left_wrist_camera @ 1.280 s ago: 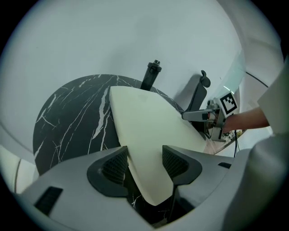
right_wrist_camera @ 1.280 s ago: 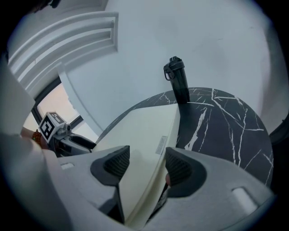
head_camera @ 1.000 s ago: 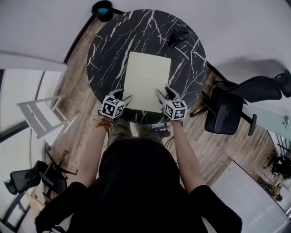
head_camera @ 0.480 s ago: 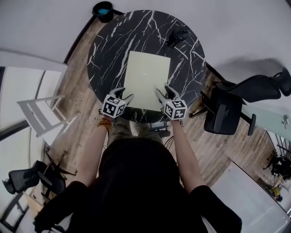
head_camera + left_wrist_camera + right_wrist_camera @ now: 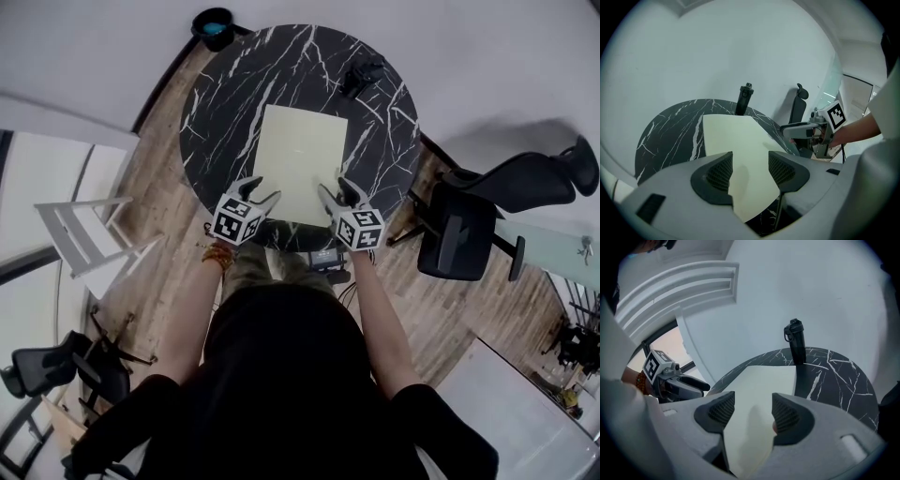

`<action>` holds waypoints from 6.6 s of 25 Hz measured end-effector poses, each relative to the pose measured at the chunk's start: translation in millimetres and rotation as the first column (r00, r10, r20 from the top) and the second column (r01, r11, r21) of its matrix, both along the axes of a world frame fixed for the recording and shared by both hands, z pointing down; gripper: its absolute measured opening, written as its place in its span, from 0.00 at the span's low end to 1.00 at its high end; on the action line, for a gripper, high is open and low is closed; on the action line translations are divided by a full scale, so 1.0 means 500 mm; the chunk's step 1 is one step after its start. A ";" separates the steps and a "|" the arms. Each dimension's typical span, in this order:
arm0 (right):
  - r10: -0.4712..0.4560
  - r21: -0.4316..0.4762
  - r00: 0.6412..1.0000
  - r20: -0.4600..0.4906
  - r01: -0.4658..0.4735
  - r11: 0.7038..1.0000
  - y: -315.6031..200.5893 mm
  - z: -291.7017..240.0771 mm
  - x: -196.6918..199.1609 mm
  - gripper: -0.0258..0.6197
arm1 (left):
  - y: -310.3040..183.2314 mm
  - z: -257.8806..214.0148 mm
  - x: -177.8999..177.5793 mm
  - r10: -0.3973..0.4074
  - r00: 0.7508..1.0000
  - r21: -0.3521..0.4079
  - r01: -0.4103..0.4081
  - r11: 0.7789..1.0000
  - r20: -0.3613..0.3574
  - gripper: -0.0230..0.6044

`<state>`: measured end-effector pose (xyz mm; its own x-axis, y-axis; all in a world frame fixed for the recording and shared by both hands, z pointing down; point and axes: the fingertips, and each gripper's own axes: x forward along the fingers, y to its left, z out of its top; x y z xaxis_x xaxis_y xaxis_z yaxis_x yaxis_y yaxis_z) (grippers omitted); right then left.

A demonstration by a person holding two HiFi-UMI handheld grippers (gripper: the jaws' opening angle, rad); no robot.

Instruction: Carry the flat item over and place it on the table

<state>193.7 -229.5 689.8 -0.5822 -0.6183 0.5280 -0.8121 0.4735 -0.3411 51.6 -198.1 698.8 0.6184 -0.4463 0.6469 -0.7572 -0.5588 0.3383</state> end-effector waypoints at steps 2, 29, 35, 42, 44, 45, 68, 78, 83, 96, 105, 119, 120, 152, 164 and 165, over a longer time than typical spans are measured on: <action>-0.006 0.020 1.000 0.005 0.006 1.000 0.002 -0.016 -0.003 0.42 | 0.000 -0.018 0.009 -0.001 1.000 0.025 0.001 1.000 -0.006 0.43; 0.045 0.282 0.998 0.042 -0.055 0.958 0.055 -0.265 -0.091 0.41 | 0.026 -0.309 0.066 0.164 0.986 0.372 -0.151 0.916 -0.004 0.43; 0.083 0.365 0.996 0.015 -0.083 0.927 0.088 -0.334 -0.135 0.41 | 0.048 -0.391 0.046 0.186 0.981 0.478 -0.140 0.867 -0.050 0.42; 0.127 0.462 0.992 0.001 -0.114 0.880 0.134 -0.417 -0.181 0.41 | 0.090 -0.435 -0.003 0.201 0.976 0.525 -0.127 0.842 -0.087 0.39; 0.136 0.490 0.991 -0.005 -0.116 0.864 0.147 -0.436 -0.195 0.41 | 0.099 -0.444 -0.018 0.198 0.976 0.543 -0.118 0.831 -0.090 0.36; 0.140 0.503 0.990 -0.009 -0.117 0.856 0.154 -0.446 -0.201 0.41 | 0.102 -0.449 -0.025 0.193 0.977 0.553 -0.112 0.825 -0.092 0.34; 0.220 0.641 0.973 -0.070 -0.125 0.758 0.266 -0.537 -0.243 0.25 | 0.182 -0.512 -0.095 0.136 0.986 0.668 -0.036 0.743 -0.099 0.10; 0.210 0.669 0.975 -0.075 -0.107 0.736 0.313 -0.545 -0.282 0.19 | 0.238 -0.515 -0.126 0.156 0.983 0.704 -0.042 0.709 -0.098 0.09; 0.216 0.670 0.973 -0.078 -0.109 0.734 0.337 -0.536 -0.293 0.19 | 0.258 -0.524 -0.138 0.154 0.983 0.724 -0.035 0.689 -0.100 0.08; 0.231 0.695 0.967 -0.105 -0.095 0.713 0.363 -0.548 -0.309 0.08 | 0.278 -0.553 -0.150 0.164 0.978 0.757 -0.012 0.653 -0.126 0.08; 0.223 0.692 0.969 -0.110 -0.086 0.717 0.357 -0.547 -0.317 0.04 | 0.268 -0.549 -0.163 0.151 0.979 0.751 0.000 0.660 -0.133 0.08; 0.229 0.685 0.965 -0.126 -0.083 0.724 0.351 -0.538 -0.314 0.04 | 0.264 -0.537 -0.162 0.149 0.981 0.743 -0.006 0.670 -0.127 0.08; 0.228 0.685 0.966 -0.124 -0.083 0.724 0.351 -0.538 -0.314 0.04 | 0.264 -0.537 -0.161 0.149 0.981 0.743 -0.008 0.670 -0.125 0.08; 0.229 0.687 0.965 -0.128 -0.081 0.723 0.357 -0.531 -0.316 0.03 | 0.269 -0.520 -0.182 0.139 0.984 0.733 -0.012 0.680 -0.113 0.08; 0.224 0.678 0.965 -0.134 -0.075 0.731 0.340 -0.520 -0.316 0.03 | 0.253 -0.505 -0.182 0.132 0.985 0.720 -0.015 0.694 -0.107 0.08; 0.222 0.677 0.966 -0.135 -0.074 0.733 0.338 -0.519 -0.316 0.03 | 0.251 -0.504 -0.183 0.130 0.986 0.718 -0.013 0.696 -0.108 0.08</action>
